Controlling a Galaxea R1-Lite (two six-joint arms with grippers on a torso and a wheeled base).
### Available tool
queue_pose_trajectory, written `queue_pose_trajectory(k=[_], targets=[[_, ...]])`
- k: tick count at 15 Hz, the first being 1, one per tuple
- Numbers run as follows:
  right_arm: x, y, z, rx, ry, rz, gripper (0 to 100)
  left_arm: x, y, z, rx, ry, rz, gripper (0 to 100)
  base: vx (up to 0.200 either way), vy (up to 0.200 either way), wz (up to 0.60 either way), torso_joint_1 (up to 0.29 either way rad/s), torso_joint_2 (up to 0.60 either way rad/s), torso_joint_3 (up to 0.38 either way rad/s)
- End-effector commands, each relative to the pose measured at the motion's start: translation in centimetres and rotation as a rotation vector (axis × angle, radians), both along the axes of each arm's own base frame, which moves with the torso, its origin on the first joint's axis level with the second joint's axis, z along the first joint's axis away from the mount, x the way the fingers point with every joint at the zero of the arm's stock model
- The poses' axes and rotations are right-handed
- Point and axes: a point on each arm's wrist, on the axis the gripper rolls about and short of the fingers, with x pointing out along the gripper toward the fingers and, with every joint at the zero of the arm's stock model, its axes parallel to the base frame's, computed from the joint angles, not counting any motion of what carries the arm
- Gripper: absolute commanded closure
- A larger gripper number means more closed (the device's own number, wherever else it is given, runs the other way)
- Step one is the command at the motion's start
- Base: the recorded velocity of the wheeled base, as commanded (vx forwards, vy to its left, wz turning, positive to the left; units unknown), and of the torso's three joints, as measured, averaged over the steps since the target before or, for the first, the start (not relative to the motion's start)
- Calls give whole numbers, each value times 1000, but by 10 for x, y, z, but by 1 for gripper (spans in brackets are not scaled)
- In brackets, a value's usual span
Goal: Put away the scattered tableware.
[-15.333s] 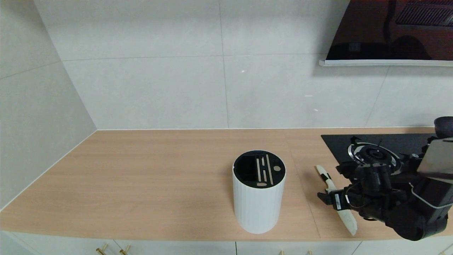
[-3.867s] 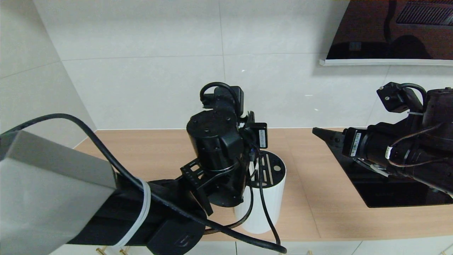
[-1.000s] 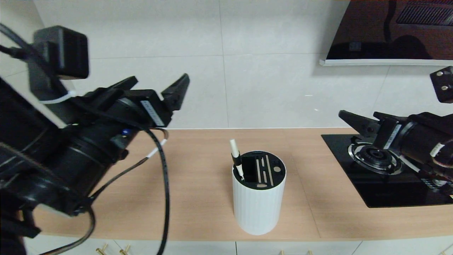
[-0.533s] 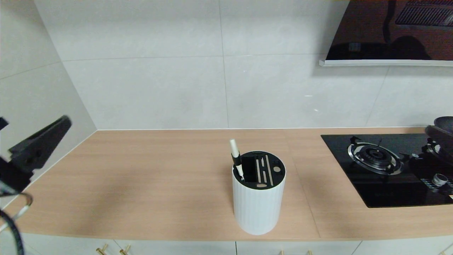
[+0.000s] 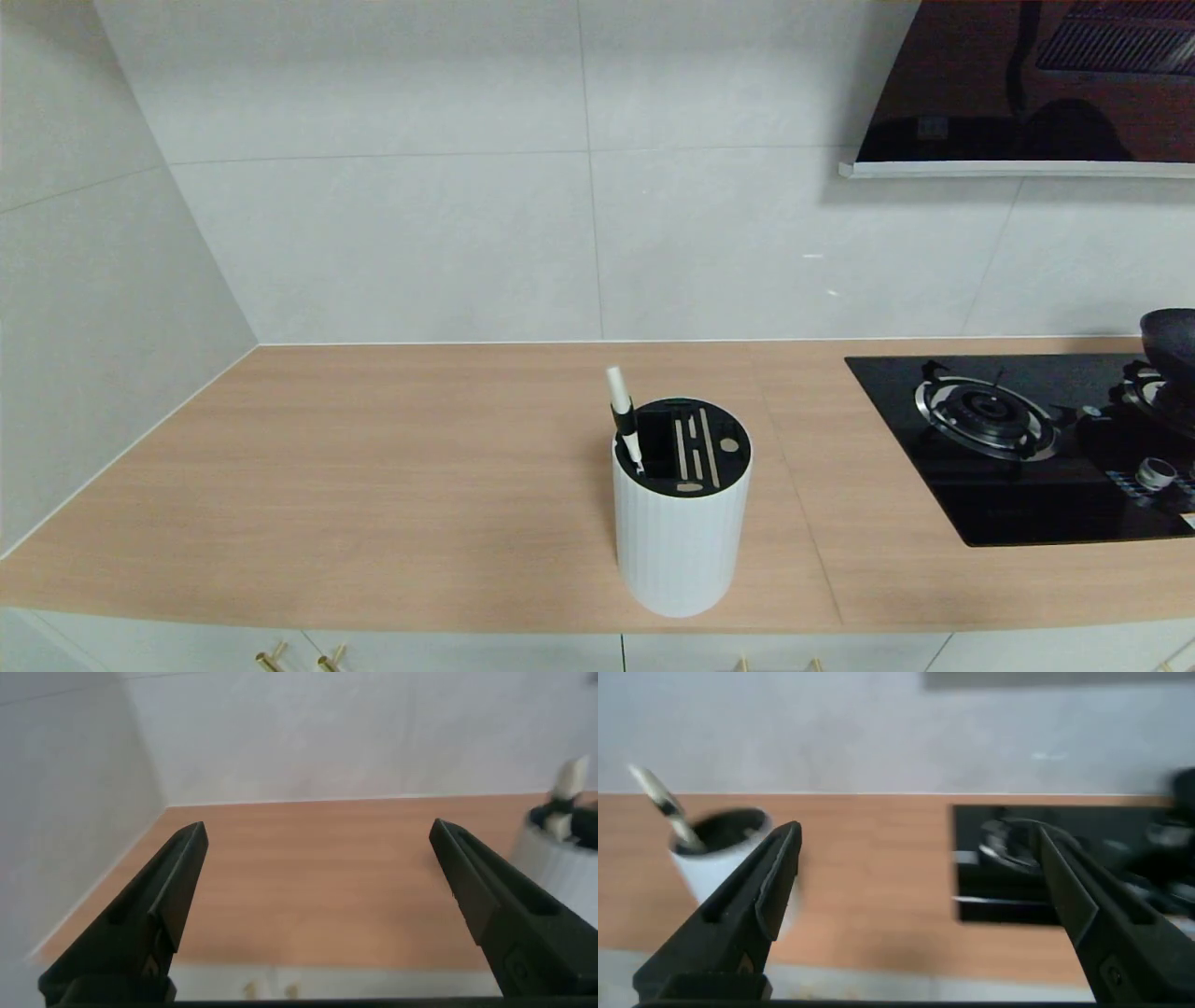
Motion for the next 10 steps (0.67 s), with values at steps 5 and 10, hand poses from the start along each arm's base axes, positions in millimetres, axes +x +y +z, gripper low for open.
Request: queue_pose_trajectory(k=[5, 10], targets=[[-21, 7, -37, -18, -49, -131, 0, -21, -9, -32, 5, -79, 163, 0, 0, 0, 0, 0, 0, 0], [13, 7, -98, -27, 56, -114, 0, 17, -11, -105, -47, 113, 90, 0, 0, 0, 0, 0, 0, 0]])
